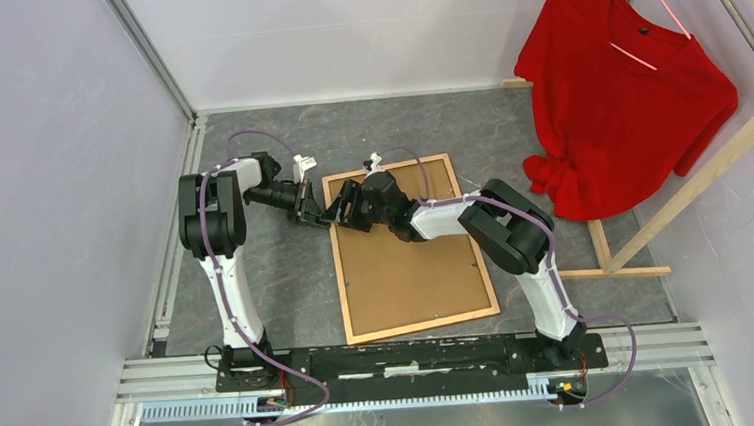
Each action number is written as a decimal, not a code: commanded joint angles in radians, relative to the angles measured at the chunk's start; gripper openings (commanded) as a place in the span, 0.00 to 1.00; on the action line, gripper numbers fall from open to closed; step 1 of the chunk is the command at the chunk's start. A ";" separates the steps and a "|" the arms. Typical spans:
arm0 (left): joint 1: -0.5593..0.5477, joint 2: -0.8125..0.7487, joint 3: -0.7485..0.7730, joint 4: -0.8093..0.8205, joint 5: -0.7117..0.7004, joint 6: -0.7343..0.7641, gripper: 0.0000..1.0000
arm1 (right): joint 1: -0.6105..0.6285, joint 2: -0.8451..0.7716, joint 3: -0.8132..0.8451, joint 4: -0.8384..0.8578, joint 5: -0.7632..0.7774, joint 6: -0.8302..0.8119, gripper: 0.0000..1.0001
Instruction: Put the photo into the frame
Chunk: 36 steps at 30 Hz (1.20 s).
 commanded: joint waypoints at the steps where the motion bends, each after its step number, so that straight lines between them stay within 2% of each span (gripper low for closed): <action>1: -0.022 -0.012 -0.015 0.062 -0.060 0.028 0.15 | 0.011 0.040 0.027 -0.044 0.016 0.022 0.67; 16: -0.022 -0.019 -0.025 0.061 -0.067 0.036 0.15 | -0.002 0.058 0.072 -0.049 0.072 -0.034 0.68; 26: -0.016 -0.025 -0.004 0.023 -0.075 0.066 0.15 | -0.051 -0.118 -0.070 0.027 0.023 -0.127 0.76; 36: -0.016 -0.020 -0.004 0.023 -0.078 0.062 0.15 | -0.016 -0.013 -0.018 0.025 -0.044 -0.097 0.73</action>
